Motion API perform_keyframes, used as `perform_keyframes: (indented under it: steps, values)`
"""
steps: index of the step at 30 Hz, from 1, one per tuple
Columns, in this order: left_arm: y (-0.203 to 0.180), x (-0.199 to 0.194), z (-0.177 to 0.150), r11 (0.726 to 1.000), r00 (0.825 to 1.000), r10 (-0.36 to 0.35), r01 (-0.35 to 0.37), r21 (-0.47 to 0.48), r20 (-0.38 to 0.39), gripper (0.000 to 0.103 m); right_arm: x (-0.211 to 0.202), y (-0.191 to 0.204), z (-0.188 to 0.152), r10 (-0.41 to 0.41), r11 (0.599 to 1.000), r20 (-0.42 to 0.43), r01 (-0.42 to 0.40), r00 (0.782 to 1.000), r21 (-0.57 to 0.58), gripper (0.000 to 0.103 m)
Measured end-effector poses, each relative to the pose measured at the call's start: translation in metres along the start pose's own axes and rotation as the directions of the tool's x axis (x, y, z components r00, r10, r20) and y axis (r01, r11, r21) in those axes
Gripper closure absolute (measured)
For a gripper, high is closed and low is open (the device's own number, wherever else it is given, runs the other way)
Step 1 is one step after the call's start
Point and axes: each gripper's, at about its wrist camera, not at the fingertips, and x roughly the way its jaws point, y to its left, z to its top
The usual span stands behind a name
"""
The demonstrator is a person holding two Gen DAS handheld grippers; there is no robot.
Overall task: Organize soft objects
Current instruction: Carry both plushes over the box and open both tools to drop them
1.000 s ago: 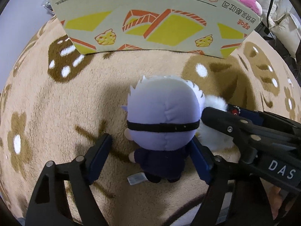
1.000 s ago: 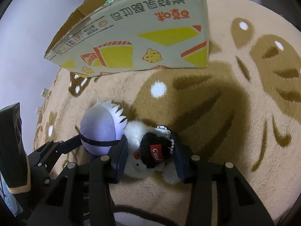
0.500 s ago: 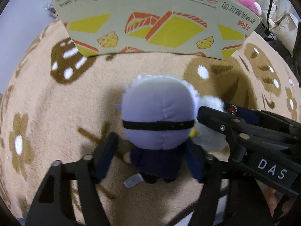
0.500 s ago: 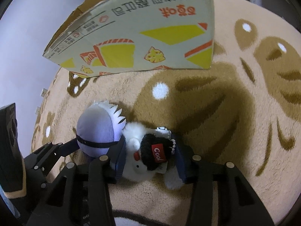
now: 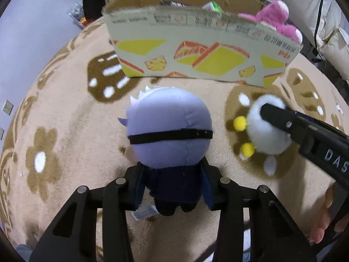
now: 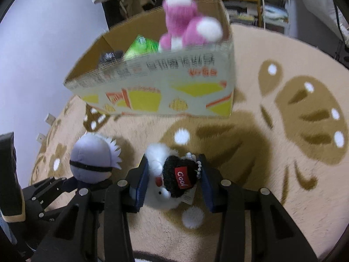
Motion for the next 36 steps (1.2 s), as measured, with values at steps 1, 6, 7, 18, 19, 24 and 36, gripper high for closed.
perform_keyframes:
  steps: [1,6,7,18,19,24,36]
  values:
    - [0.001,-0.004,0.000,1.000,1.000,0.016,-0.016,-0.001,0.008,0.062,-0.004,0.001,0.001,-0.001,1.000,0.014,0.001,1.000,-0.004,0.058]
    - [0.013,-0.030,0.002,0.999,0.997,0.029,-0.025,-0.046,0.072,0.062,-0.035,0.012,0.004,-0.003,0.999,0.114,0.007,0.993,-0.041,0.058]
    - [0.014,-0.037,0.002,0.998,0.995,0.041,-0.036,-0.049,0.096,0.062,-0.042,0.013,0.005,-0.001,0.999,0.137,0.008,0.991,-0.046,0.058]
    - [0.027,-0.113,0.024,0.997,0.939,0.068,-0.050,-0.062,0.337,0.064,-0.113,0.036,0.029,0.045,0.996,0.379,-0.010,0.924,-0.094,0.058]
    - [0.027,-0.116,0.028,0.997,0.933,0.072,-0.055,-0.058,0.352,0.064,-0.118,0.038,0.031,0.049,0.996,0.396,-0.013,0.917,-0.092,0.058]
    - [0.022,-0.137,0.044,0.996,0.893,0.084,-0.084,-0.020,0.443,0.064,-0.133,0.040,0.045,0.063,0.995,0.462,-0.017,0.885,-0.102,0.058]
    - [0.017,-0.134,0.095,0.994,0.869,0.082,-0.104,0.019,0.488,0.064,-0.135,0.043,0.078,0.065,0.990,0.514,0.009,0.855,-0.140,0.058]
